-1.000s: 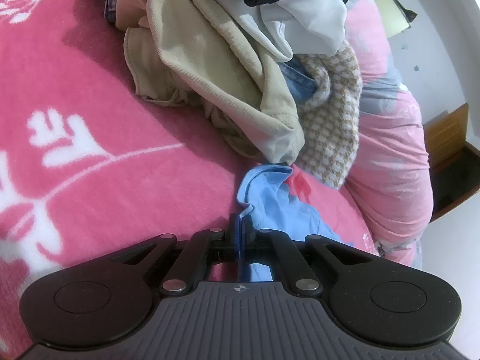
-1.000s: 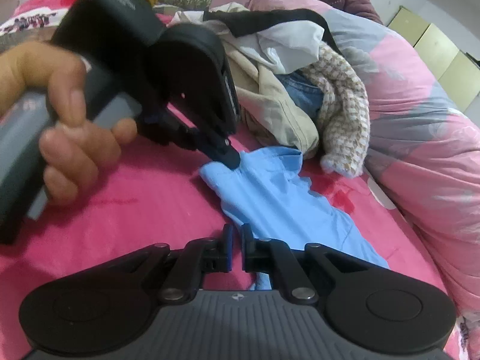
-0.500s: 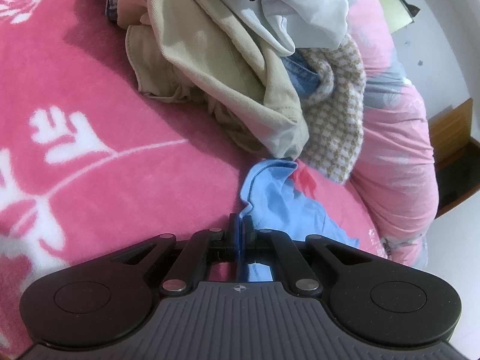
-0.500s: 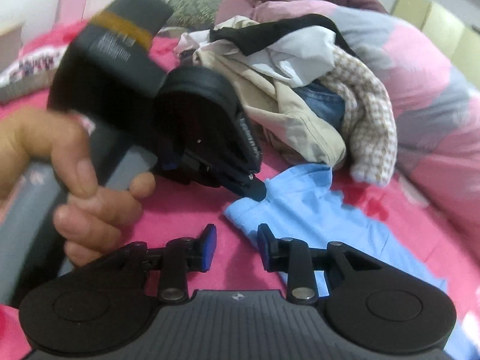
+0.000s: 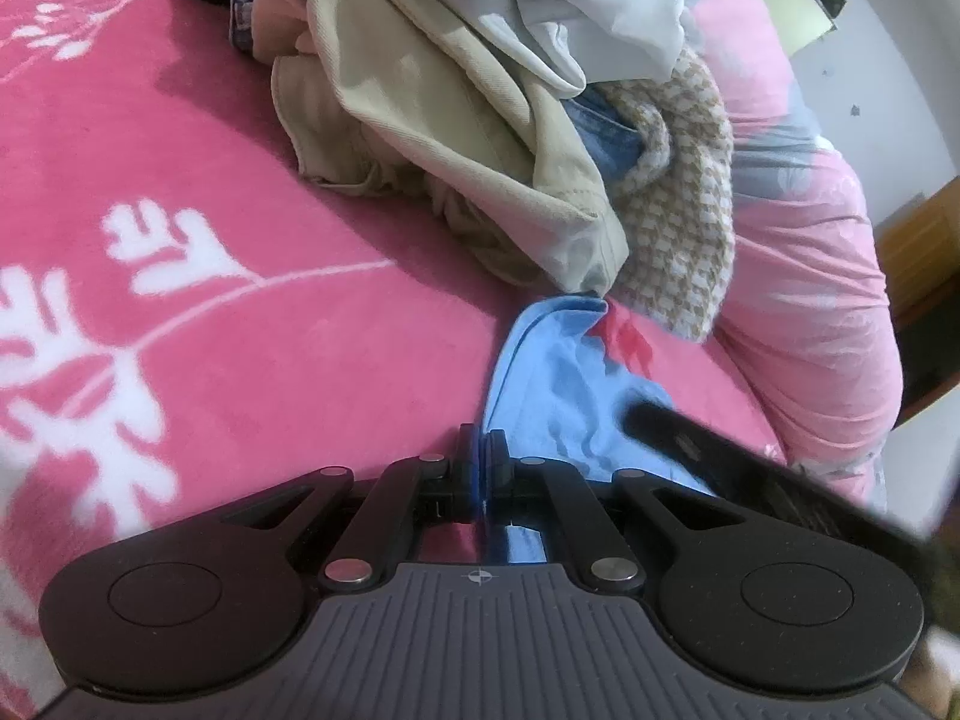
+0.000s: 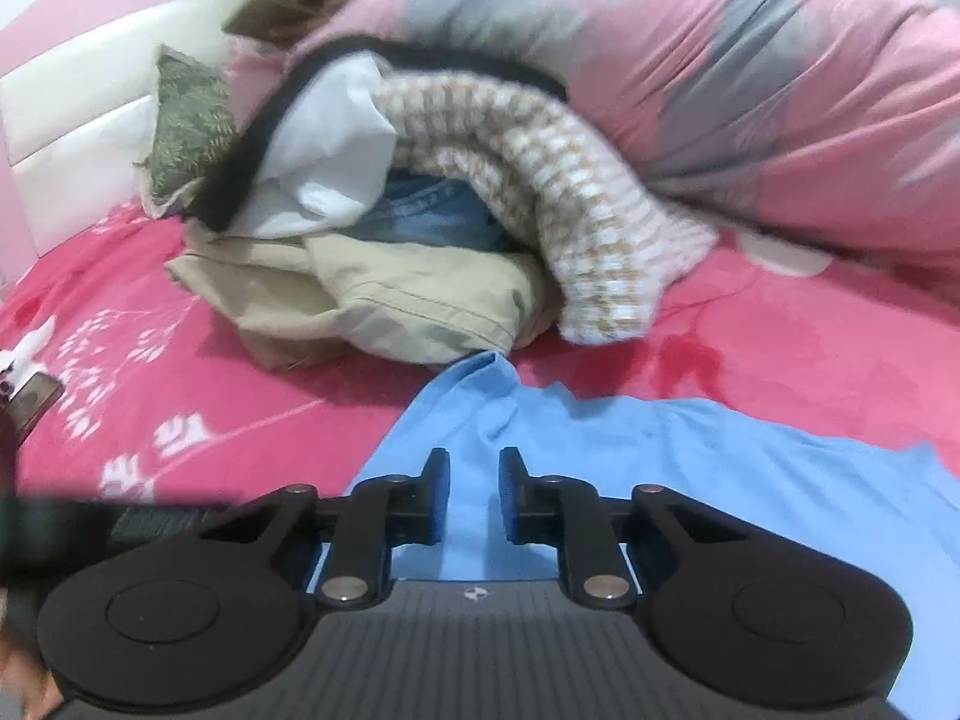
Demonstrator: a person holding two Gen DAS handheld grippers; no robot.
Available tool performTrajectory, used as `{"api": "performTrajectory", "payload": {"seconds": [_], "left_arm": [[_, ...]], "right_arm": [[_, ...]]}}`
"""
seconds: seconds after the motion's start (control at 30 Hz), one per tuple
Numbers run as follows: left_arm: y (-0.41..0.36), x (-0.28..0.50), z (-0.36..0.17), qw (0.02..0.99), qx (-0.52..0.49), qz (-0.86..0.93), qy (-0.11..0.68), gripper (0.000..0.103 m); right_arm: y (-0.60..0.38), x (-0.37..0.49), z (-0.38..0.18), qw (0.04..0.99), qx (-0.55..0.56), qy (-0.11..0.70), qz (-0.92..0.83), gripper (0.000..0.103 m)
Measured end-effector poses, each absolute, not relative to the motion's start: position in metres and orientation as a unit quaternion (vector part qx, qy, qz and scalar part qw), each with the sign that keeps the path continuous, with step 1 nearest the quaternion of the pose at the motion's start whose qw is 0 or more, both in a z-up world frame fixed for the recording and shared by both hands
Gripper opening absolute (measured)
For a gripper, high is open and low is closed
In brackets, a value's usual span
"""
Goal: Fold clothes
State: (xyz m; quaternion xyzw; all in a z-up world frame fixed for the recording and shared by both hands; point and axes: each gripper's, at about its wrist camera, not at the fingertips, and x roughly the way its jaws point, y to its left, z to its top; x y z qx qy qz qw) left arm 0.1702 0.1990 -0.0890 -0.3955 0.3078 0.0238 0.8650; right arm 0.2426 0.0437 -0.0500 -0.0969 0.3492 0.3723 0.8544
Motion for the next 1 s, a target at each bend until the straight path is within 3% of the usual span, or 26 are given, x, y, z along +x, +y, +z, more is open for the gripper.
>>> {"api": "performTrajectory", "payload": {"seconds": [0.37, 0.6, 0.77, 1.0], "left_arm": [[0.194, 0.167, -0.088, 0.875, -0.374, 0.028, 0.307, 0.001], [0.198, 0.166, -0.089, 0.867, -0.391, 0.029, 0.309, 0.002], [0.197, 0.163, -0.086, 0.867, -0.39, 0.039, 0.307, 0.002], [0.199, 0.163, -0.088, 0.868, -0.388, 0.049, 0.307, 0.002]], "right_arm": [[0.112, 0.309, -0.083, 0.823, -0.057, 0.392, 0.407, 0.014], [0.051, 0.282, -0.047, 0.841, -0.037, 0.352, 0.409, 0.014], [0.025, 0.257, -0.04, 0.848, -0.098, 0.339, 0.395, 0.015], [0.098, 0.25, -0.087, 0.814, -0.181, 0.365, 0.414, 0.012]]}}
